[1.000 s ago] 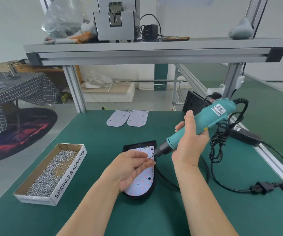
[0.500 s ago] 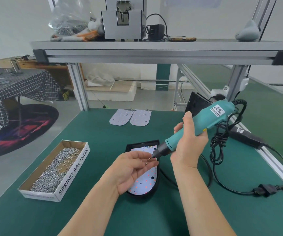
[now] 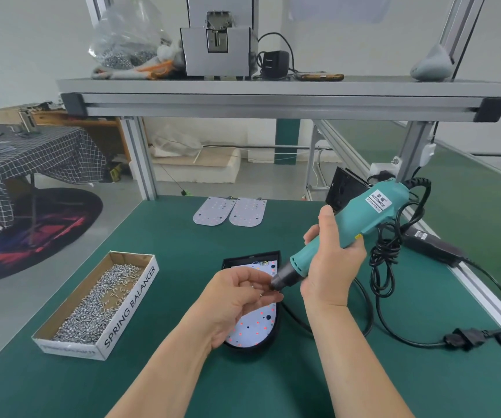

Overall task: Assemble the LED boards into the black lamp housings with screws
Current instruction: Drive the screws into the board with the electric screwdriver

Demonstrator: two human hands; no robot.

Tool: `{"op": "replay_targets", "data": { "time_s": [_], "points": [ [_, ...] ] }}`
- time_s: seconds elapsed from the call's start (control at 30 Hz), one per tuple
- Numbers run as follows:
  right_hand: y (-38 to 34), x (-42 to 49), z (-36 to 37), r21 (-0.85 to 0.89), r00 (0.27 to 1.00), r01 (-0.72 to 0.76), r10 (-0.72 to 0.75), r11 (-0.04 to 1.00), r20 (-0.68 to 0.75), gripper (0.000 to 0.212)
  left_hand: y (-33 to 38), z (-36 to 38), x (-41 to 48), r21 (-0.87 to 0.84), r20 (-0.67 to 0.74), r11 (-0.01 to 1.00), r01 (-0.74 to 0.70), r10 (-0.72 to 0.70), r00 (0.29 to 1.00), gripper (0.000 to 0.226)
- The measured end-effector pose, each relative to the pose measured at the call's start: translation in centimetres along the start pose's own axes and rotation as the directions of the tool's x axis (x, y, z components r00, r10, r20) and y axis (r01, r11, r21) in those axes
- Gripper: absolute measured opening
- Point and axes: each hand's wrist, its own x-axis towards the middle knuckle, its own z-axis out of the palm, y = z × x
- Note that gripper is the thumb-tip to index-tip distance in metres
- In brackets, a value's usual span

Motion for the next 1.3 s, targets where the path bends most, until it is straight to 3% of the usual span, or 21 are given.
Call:
{"op": "replay_targets", "data": {
  "time_s": [0.13, 0.3, 0.6, 0.73, 0.83, 0.9, 1.0, 1.13, 1.3],
  "points": [
    [-0.2, -0.1, 0.2, -0.011, 0.999, 0.025, -0.025, 1.0, -0.035, 0.03, 0.0, 0.8, -0.3, 0.181, -0.024, 0.979, -0.09, 0.095, 0.995, 0.035],
    [-0.4, 0.8, 0.1, 0.005, 0.985, -0.038, 0.038, 0.999, -0.169, 0.023, -0.1, 1.6, -0.5, 0.286, -0.061, 0.935, -0.208, 0.234, 0.97, 0.028],
    [-0.4, 0.5, 0.2, 0.009, 0.987, -0.056, 0.057, 0.998, -0.149, 0.024, -0.6, 0.4, 0.0, 0.024, -0.095, 0.996, -0.088, 0.09, 0.991, 0.046],
    [-0.7, 0.7, 0.2, 0.021, 0.991, -0.044, 0.046, 0.999, -0.126, 0.024, -0.3, -1.2, 0.3, -0.073, -0.211, 0.996, -0.043, 0.026, 0.977, 0.031],
    [-0.8, 0.8, 0.4, 0.014, 0.995, -0.018, 0.019, 1.0, -0.096, 0.025, -0.2, -3.8, 1.1, 0.137, -0.486, 0.991, -0.005, 0.072, 0.871, 0.015],
    [-0.6, 0.6, 0.5, 0.0, 0.998, 0.003, -0.003, 1.0, -0.061, 0.025, -0.6, -5.5, 1.6, 0.408, -0.604, 0.897, 0.168, 0.127, 0.787, 0.032],
    [0.2, 0.0, 0.5, -0.037, 0.999, 0.035, -0.034, 0.999, 0.034, 0.026, -1.4, -5.8, 1.9, 0.616, -0.536, 0.718, 0.325, 0.079, 0.841, 0.067],
    [1.4, -0.7, 0.5, -0.118, 0.973, 0.113, -0.086, 0.987, 0.213, 0.024, -1.9, -4.4, 3.3, 0.703, -0.467, 0.616, 0.356, 0.023, 0.884, 0.067],
    [2.0, -0.9, 0.2, -0.177, 0.932, 0.187, -0.118, 0.966, 0.342, 0.024, -2.0, -3.2, 4.1, 0.581, -0.393, 0.737, 0.346, -0.119, 0.912, 0.041]
  ]
}}
